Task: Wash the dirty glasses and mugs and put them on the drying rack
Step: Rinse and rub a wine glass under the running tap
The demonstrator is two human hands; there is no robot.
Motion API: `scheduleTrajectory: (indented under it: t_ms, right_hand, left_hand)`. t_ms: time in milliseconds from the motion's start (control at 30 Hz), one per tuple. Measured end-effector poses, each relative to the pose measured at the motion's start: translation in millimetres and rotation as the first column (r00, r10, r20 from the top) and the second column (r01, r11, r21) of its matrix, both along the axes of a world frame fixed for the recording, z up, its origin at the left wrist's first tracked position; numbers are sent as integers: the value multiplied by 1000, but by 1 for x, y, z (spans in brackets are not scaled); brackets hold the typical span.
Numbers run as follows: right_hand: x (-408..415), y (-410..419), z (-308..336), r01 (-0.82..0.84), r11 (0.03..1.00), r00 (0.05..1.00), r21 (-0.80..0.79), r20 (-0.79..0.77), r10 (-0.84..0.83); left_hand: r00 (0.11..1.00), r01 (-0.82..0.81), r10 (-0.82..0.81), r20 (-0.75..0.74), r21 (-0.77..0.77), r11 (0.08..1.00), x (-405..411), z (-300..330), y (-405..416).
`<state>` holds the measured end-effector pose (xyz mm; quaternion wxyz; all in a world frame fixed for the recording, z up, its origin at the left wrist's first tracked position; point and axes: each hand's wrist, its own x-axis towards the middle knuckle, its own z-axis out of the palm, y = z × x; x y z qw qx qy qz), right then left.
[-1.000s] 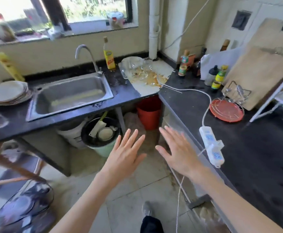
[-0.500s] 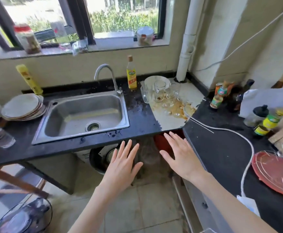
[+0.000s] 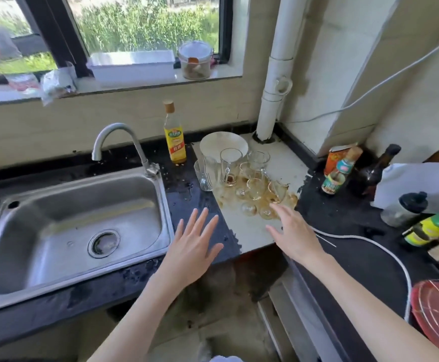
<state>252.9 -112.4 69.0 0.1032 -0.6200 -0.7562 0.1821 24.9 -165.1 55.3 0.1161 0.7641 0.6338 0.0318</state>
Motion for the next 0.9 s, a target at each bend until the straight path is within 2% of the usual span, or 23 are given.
scheduleTrajectory:
  t_ms: [167, 300, 500, 633, 900]
  right_hand:
    - [11, 66, -11, 133, 991, 991, -17, 21, -132]
    - [20, 111, -26, 160, 985, 986, -72, 61, -155]
    - [32, 156, -51, 26, 972, 997, -235, 79, -8]
    - [36, 164, -60, 6, 959, 1000, -283, 25, 2]
    - [44, 126, -48, -69, 968, 995, -243, -80, 51]
  left_hand:
    - [996, 55, -53, 70, -24, 998, 8, -2, 49]
    - [994, 57, -51, 97, -66, 996, 11, -12, 72]
    - [994, -37, 46, 100, -89, 995, 22, -26, 90]
    - [987, -87, 104, 120, -138, 987, 37, -32, 89]
    - [979, -97, 109, 171, -80, 992, 44, -30, 69]
